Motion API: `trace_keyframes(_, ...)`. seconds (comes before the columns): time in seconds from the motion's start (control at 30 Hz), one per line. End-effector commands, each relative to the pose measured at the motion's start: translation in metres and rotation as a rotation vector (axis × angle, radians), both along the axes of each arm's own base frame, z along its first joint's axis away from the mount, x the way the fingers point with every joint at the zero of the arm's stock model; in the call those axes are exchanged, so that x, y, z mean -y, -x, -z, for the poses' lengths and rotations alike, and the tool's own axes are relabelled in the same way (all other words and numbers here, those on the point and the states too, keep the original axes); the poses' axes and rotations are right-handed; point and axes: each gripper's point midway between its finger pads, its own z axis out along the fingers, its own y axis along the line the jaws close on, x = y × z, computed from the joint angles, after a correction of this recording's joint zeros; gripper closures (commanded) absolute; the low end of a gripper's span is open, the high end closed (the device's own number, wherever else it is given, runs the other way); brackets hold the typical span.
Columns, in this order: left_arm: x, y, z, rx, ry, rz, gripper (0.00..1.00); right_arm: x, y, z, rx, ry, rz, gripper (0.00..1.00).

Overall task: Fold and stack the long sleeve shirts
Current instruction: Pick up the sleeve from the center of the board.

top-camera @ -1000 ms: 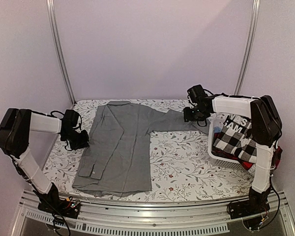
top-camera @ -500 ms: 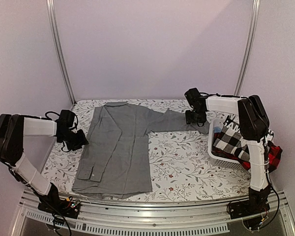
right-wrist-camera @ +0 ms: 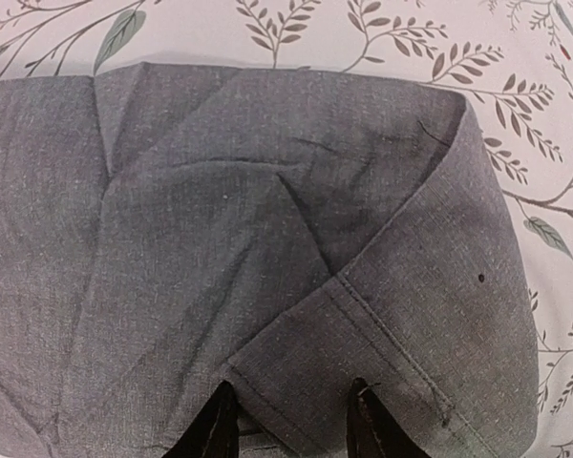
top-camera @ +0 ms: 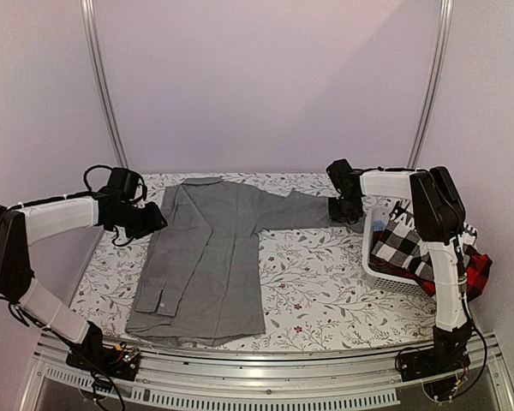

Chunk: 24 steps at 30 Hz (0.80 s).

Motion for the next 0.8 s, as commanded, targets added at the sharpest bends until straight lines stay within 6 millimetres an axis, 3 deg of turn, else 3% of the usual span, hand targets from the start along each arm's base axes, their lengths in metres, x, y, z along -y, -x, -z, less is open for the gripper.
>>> trace_keyframes(0.0,0.028,-0.001,-0.011,0.014,-0.004,0.087,0.56,0.005,0.003,0.017,-0.033,0.003,0.017,0.68)
trace_keyframes(0.37,0.084,-0.004,-0.019,0.031,0.065,0.213,0.57,0.006,-0.007,-0.015,0.035,0.01,0.016,0.99)
trace_keyframes(0.5,0.099,-0.005,-0.026,0.045,0.112,0.256,0.59,0.0,-0.006,-0.028,0.048,-0.007,-0.006,1.0)
trace_keyframes(0.63,0.121,-0.004,-0.037,0.062,0.224,0.324,0.58,-0.024,-0.003,-0.059,0.094,-0.051,-0.067,1.0)
trace_keyframes(0.77,0.14,-0.004,-0.046,0.069,0.328,0.373,0.58,-0.07,0.009,-0.092,0.131,-0.165,-0.185,1.0)
